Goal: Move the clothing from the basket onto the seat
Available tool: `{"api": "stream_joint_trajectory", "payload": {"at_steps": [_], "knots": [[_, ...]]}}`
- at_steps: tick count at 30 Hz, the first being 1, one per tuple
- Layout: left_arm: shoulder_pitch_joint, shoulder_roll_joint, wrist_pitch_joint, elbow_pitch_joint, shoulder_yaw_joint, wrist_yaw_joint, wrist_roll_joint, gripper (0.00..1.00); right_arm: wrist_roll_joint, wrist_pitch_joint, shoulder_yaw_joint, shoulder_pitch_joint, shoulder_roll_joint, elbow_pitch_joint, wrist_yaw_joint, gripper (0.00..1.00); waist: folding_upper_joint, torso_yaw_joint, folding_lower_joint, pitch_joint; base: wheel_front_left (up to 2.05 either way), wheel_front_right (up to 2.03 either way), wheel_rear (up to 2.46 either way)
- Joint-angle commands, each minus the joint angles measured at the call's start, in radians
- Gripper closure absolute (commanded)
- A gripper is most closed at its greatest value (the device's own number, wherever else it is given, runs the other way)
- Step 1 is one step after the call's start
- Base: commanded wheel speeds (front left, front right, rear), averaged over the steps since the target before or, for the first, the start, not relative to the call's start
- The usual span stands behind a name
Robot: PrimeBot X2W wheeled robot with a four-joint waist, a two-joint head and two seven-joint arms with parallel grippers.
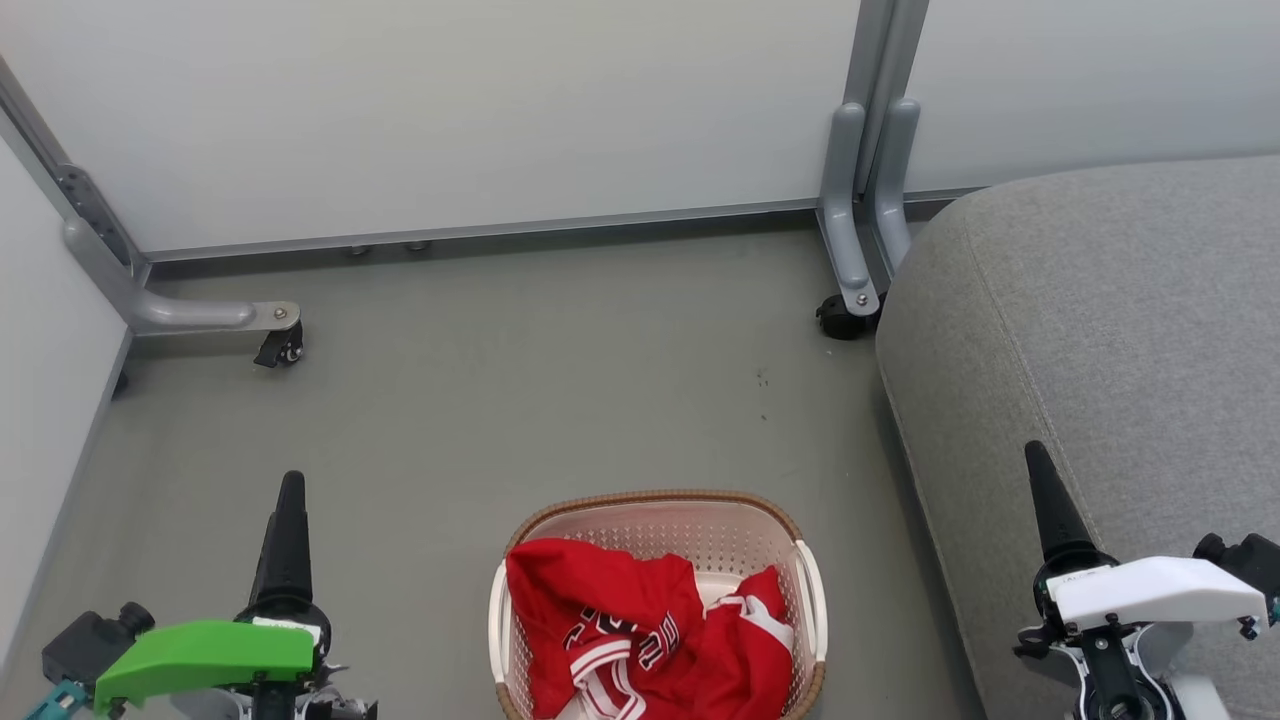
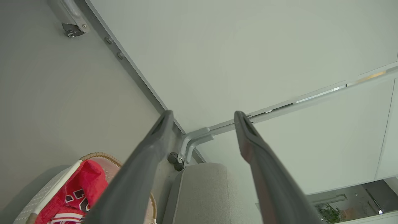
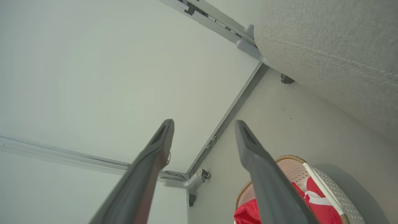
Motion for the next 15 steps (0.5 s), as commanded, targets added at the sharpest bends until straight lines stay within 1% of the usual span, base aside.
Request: {"api": "stream_joint_trajectory", "payload": {"at_steps": [1,8,15], "knots": [[0.002,0.005,-0.011,-0.023,-0.006,0.0,0.047,0.0,-0.043,-0.012,0.006,0.001,-0.006,-0.027,0.0,0.0,0.0,0.0,0.0,-0.001,0.0,0.0,0.0],[0.009,0.006,-0.037,-0.044,-0.025,0.004,0.163,0.0,-0.162,-0.038,0.035,0.012,-0.007,-0.051,0.001,0.0,0.0,0.0,0.0,-0.004,0.0,0.0,0.0],[0.016,0.006,-0.061,-0.063,-0.047,0.01,0.264,0.0,-0.256,-0.062,0.05,0.02,-0.008,-0.063,0.001,0.0,0.0,0.0,0.0,-0.006,0.0,0.0,0.0]]}}
